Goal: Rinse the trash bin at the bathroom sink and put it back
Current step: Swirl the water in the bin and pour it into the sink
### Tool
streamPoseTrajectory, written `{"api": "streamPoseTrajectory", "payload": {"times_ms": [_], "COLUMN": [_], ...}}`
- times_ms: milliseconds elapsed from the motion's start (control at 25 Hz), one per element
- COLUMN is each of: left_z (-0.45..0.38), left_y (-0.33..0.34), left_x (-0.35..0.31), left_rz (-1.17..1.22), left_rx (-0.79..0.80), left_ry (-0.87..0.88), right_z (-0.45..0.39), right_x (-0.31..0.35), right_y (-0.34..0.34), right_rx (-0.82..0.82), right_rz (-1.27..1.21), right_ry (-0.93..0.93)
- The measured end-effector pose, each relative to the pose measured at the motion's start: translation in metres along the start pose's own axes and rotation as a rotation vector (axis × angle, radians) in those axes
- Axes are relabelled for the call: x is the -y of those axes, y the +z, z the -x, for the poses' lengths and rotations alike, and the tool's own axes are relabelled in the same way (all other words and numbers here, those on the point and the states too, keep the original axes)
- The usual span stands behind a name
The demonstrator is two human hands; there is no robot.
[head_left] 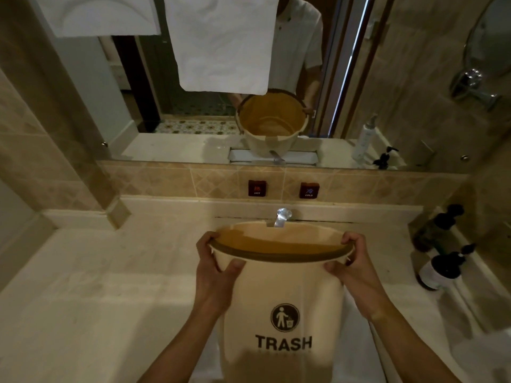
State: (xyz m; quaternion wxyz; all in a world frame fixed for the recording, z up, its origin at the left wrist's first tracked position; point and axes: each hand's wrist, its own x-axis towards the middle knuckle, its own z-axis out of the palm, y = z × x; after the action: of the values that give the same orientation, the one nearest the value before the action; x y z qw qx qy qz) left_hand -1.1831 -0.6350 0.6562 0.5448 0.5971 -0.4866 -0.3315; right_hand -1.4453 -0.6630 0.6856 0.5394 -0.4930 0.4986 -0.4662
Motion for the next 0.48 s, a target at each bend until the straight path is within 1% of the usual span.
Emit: {"api": "streamPoseTrajectory", "payload": {"times_ms": [80, 160, 240, 360, 480], "left_z": [0.008, 0.010, 0.003, -0.013, -0.007], "left_y": [-0.001, -0.017, -0.031, -0.022, -0.007], "left_x": [0.003, 0.005, 0.003, 0.005, 0.016], "left_rz": [-0.019, -0.049, -0.008, 0.013, 0.017], "left_rx": [0.003, -0.021, -0.031, 0.002, 0.049], "left_ry": [-0.022, -0.007, -0.001, -0.003, -0.034], "right_z": [0.003, 0.006, 0.005, -0.003, -0.003], "right_x": [-0.005, -0.010, -0.008, 0.000, -0.005], "right_y": [0.000, 0.015, 0.031, 0.026, 0.011], "right_rx": [-0.002, 0.035, 0.057, 0.020, -0.054], "right_rz": [0.024, 0.026, 0.011, -0.004, 0.000], "right_ry": [0.014, 0.004, -0.014, -0.017, 0.015]}}
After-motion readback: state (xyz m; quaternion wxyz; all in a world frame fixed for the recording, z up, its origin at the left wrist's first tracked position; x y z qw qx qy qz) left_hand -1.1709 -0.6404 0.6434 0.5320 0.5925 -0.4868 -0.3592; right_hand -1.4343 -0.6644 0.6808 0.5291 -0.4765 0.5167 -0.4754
